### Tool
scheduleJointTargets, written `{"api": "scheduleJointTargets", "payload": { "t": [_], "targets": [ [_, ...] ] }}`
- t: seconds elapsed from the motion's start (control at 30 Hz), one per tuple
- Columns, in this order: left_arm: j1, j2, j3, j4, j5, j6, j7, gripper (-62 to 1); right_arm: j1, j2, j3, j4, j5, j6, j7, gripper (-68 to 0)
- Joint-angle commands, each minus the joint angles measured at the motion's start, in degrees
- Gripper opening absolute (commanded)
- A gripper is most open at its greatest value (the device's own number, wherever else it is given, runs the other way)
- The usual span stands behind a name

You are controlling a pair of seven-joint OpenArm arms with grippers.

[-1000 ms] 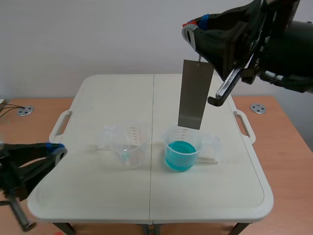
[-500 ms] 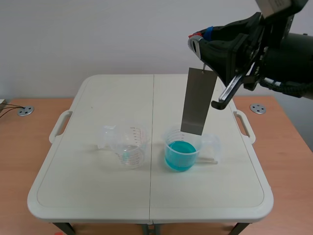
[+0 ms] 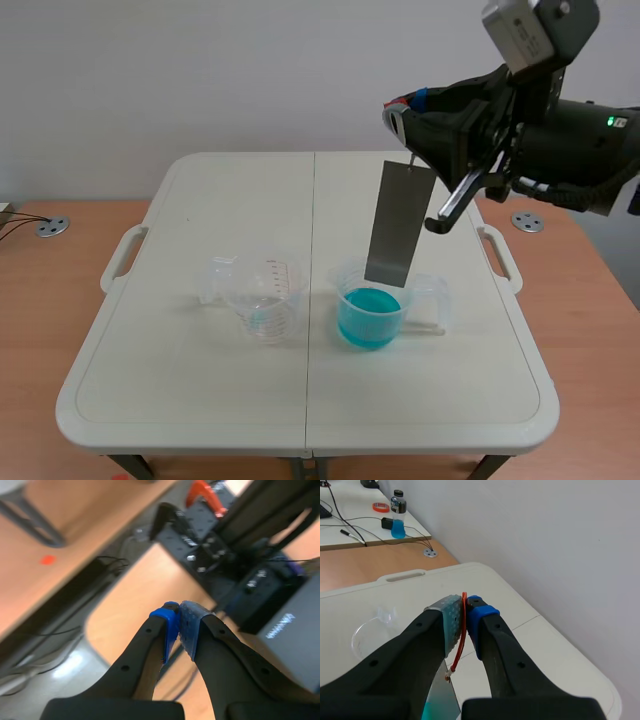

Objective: Hold the metal plate by the orange handle, dip it into the blue solution, take it out and point at it, then put the plate back in the beaker on the left.
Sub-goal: 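Lower the plate into the blue solution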

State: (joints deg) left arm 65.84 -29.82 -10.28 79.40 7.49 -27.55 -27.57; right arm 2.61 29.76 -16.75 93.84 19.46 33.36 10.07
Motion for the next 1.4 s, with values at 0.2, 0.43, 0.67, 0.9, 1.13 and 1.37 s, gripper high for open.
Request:
{"api": "scheduleJointTargets", "payload": {
  "t": [0.2,0.43,0.67,0.9,1.13,1.37],
  "targets": [
    [0.00,1.73,3.32,0.04,-0.55,-0.22,0.68,-59.3,1.38,-2.36,-0.35,-1.90,0.15,-0.31,1.31,-66.3],
    [0.00,4.28,3.37,0.04,-0.57,-0.22,2.19,-59.3,1.38,-3.76,-0.96,-4.83,0.11,-0.33,2.25,-66.3],
    [0.00,5.05,3.37,0.04,-0.57,-0.22,4.83,-59.3,1.68,-4.90,-1.16,-7.48,-0.02,-0.35,3.69,-66.3],
    [0.00,5.05,3.37,0.04,-0.57,-0.24,5.18,-59.3,3.30,-5.66,-3.28,-10.60,-1.36,-0.35,5.18,-66.3],
    [0.00,5.05,3.37,0.04,-0.57,-0.24,5.18,-59.3,4.26,-6.05,-4.63,-14.40,-1.60,-0.35,7.17,-66.3],
    [-0.83,5.05,3.54,0.04,-0.57,-0.28,6.71,-59.3,4.24,-7.76,-4.66,-17.44,-4.98,-0.35,8.39,-66.3]
  ]
}}
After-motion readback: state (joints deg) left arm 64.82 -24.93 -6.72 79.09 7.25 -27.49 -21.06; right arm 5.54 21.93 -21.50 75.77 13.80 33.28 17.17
